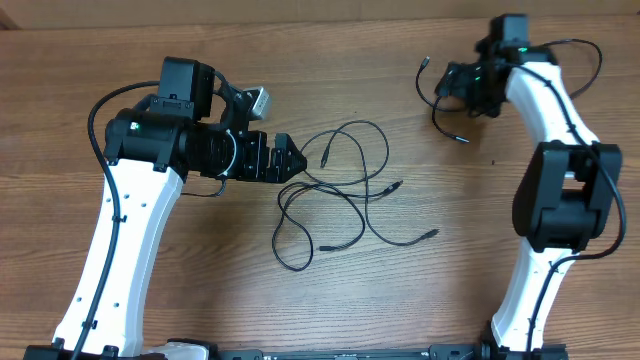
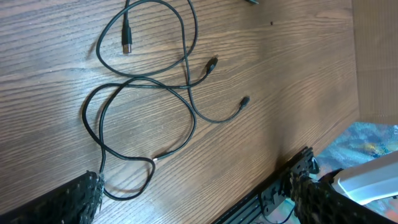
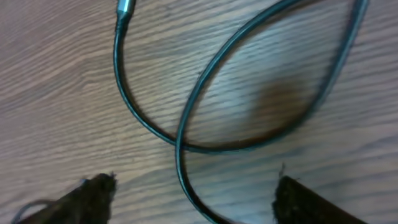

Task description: Untangle cables

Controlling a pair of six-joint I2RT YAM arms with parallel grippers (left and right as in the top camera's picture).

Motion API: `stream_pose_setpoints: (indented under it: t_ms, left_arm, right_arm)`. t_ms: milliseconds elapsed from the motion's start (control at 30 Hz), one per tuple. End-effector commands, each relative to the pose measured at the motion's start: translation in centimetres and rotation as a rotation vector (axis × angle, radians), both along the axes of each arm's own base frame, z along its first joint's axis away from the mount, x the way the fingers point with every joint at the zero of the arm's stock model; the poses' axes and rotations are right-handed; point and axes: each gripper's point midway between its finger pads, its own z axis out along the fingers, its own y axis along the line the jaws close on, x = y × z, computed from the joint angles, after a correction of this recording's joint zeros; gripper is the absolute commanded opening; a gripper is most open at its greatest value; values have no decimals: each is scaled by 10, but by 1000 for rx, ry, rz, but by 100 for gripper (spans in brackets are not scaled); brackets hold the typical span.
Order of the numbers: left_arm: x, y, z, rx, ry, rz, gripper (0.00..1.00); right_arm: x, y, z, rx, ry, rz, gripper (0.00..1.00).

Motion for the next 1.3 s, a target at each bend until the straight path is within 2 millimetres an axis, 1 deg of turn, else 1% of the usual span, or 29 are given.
stream_pose_setpoints:
  t_ms: [0,67,133,167,300,367,500,600,700,867,967,1000,1033,1100,1167,1267]
  left_arm:
    - [2,2,-2,4,8,13,100]
    - [2,2,-2,4,8,13,100]
    - [2,2,-2,5,6,11,99]
    - [2,2,-2,5,6,11,100]
    - [2,2,-2,5,5,11,99]
    - [2,2,-2,5,5,11,100]
    - [2,2,-2,4,3,11,100]
    - [3,2,-1,4,2,11,100]
    - [3,3,-2,13,1,15,100]
    - [3,5,-4,25,4,20,99]
    - [3,5,-4,25,3,20,100]
    - [3,5,-4,25,3,20,100]
    - [3,5,-4,25,3,20,100]
    - [3,5,-4,25,3,20,99]
    - [3,5,-4,25,3,20,100]
    - [3,5,-4,25,3,20,100]
  right_arm:
    - [0,5,-8,-92,-9,27,74]
    - [-2,7,-16,-127,-7,30,64]
    - [-4,10,-22,-131,-3,37,59]
    - [-8,12,-31,-130,2,41,59]
    - [-15,12,-47,-127,13,35,57]
    - [-16,12,-52,-127,12,35,55]
    - [-16,13,-56,-126,6,37,47]
    - [-14,18,-55,-123,-6,45,35]
    - [-9,25,-54,-121,-29,53,27]
    - [6,37,-56,-109,-89,47,20]
    - [19,38,-62,-93,-131,4,13]
    - [24,38,-64,-93,-147,-3,6]
    - [36,33,-65,-91,-191,-31,4]
    - [47,27,-57,-97,-243,-51,4]
    - [58,18,-41,-104,-279,-68,4]
    - [77,-3,-2,-122,-318,-80,4]
